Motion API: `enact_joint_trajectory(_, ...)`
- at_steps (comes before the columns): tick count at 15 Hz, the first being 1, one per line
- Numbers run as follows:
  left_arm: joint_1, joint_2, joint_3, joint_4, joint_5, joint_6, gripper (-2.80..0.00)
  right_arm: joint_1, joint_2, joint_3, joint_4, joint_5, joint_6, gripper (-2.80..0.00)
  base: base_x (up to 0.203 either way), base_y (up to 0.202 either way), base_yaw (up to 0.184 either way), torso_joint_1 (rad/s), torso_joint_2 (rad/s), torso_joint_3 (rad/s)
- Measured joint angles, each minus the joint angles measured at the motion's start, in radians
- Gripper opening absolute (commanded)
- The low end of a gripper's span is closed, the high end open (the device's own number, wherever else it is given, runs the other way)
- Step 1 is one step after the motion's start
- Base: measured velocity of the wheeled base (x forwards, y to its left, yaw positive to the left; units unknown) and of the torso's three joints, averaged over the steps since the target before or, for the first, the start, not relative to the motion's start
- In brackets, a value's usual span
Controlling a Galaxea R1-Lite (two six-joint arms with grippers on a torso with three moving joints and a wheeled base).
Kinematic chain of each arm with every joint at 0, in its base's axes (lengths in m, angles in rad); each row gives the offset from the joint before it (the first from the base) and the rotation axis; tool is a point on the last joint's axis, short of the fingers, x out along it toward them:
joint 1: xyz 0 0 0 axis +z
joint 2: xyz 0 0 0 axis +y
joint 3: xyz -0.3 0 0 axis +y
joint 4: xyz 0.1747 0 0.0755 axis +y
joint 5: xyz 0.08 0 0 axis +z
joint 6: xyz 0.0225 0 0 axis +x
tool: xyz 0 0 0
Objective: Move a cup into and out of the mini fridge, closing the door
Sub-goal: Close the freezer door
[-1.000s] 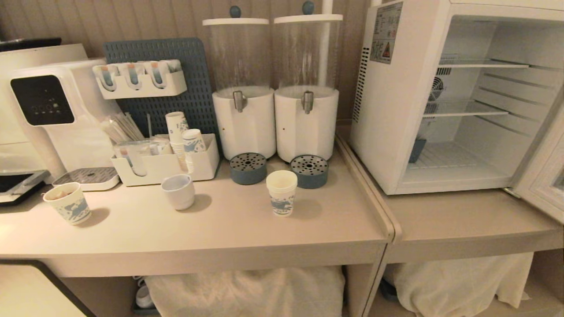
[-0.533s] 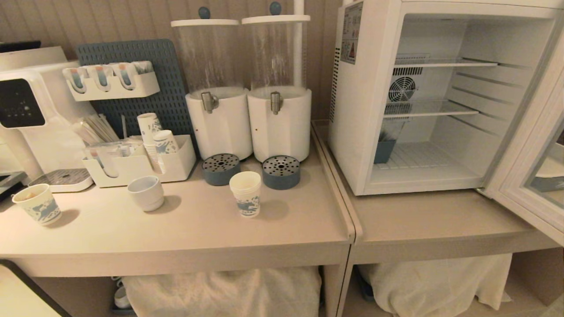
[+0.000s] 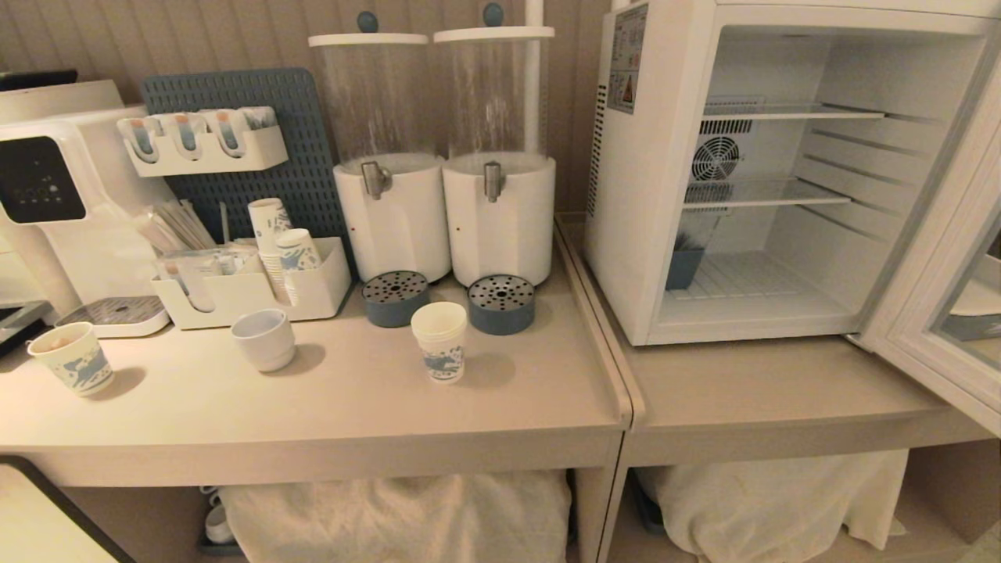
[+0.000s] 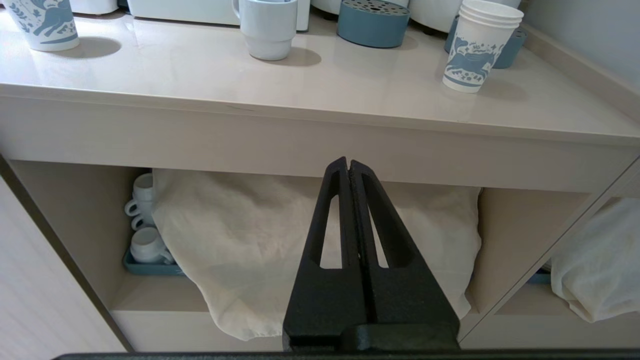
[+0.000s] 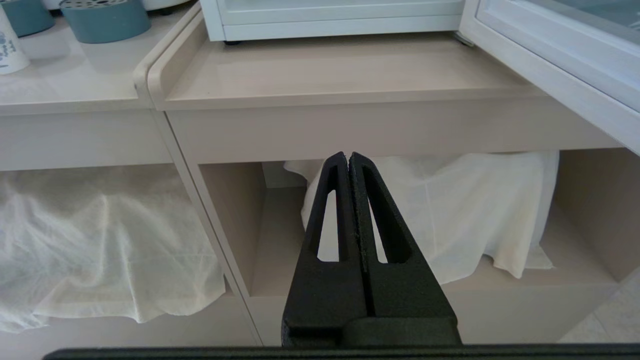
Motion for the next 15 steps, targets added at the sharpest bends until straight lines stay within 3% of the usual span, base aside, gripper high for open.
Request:
enact_joint_trajectory(7,0.000,0.000,0.000,-0.001,0.001,-0.001,-2.80,0.000,0.000,0.000,0.000,-0.001,0.000,-2.80,-0.158,0.000,0.001,0.002,0.00,0.002)
enact_joint_trajectory(15,-0.002,0.000,0.000,0.001,-0.001,0.009,-2.80,-0.001,0.000,0.000,-0.001,0.000,0.000,-2.80,0.000,-0.011,0.001,0.000,0.00,0.001)
